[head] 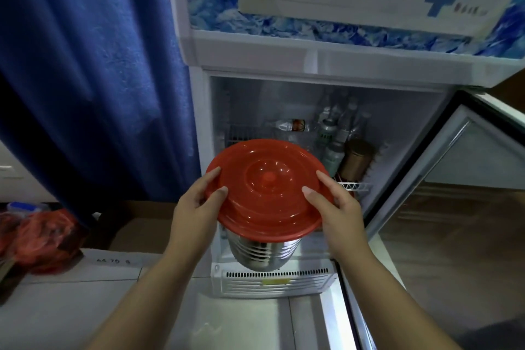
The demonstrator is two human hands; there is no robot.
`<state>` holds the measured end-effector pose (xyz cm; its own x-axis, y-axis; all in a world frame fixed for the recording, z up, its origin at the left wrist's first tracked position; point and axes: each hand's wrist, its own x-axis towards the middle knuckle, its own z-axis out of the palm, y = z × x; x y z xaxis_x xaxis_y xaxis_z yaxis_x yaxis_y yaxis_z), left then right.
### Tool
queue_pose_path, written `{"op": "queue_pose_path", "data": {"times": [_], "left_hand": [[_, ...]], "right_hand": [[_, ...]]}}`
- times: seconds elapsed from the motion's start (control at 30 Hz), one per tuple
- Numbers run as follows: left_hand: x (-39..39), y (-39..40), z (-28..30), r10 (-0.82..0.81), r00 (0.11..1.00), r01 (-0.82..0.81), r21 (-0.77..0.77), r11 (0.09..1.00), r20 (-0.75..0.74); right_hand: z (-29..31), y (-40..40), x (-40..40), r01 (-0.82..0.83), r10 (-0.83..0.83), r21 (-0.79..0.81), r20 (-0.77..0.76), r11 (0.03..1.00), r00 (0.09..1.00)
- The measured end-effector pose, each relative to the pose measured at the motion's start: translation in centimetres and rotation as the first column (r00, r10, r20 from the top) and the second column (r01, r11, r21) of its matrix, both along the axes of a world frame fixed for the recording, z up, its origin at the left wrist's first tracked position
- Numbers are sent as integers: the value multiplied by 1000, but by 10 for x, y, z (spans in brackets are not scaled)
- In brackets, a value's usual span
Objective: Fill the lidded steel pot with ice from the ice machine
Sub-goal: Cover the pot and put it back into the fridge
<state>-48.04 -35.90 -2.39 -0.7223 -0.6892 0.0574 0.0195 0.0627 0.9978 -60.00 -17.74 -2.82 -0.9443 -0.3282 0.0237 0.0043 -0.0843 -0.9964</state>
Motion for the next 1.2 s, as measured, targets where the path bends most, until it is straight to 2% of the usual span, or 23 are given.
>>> {"op": "queue_pose_path", "data": {"times": [0.17,0.53,0.8,1.07,1.2], "left_hand": [[-49,-6,-6,5,1000,-5,35,999,7],[-147,-45,-14,-105,994,105,64,992,0],[-206,-77,-23,-82,997,83,45,996,-16],[-247,-100,-39,-80,995,88,163,983,-51],[-263,-107,-48,-51,997,59,165,985,-53]], "right_hand": [[-7,-3,-43,30,-30,6,4,1000,1000],[-16,-35,-140,51,-51,7,14,999,999],[-21,-73,-201,18,-18,-33,3,999,1000],[-41,-104,-246,3,-3,-41,-2,999,1000],[-50,-112,-259,19,-20,-14,-6,1000,1000]]}}
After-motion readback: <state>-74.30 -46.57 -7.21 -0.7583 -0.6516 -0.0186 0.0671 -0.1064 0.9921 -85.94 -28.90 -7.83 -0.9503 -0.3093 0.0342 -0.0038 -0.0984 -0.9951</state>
